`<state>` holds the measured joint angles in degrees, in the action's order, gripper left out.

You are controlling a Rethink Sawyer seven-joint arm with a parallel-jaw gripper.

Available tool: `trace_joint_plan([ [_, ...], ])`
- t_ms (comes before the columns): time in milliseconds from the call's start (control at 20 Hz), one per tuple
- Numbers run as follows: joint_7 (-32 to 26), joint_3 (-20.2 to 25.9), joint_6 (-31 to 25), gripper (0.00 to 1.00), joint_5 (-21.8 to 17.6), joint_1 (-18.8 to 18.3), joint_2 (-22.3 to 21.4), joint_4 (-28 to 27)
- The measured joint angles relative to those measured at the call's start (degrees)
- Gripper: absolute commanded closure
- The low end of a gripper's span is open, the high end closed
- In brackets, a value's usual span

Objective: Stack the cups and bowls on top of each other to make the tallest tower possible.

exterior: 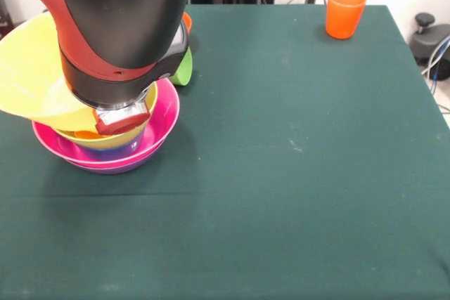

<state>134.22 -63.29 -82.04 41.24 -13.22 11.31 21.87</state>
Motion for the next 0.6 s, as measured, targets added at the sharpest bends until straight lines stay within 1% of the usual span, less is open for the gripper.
trace_joint_plan([
  [600, 0.0, -0.55, -0.2, 1.0, 0.28, -0.06, -0.08, -1.76],
])
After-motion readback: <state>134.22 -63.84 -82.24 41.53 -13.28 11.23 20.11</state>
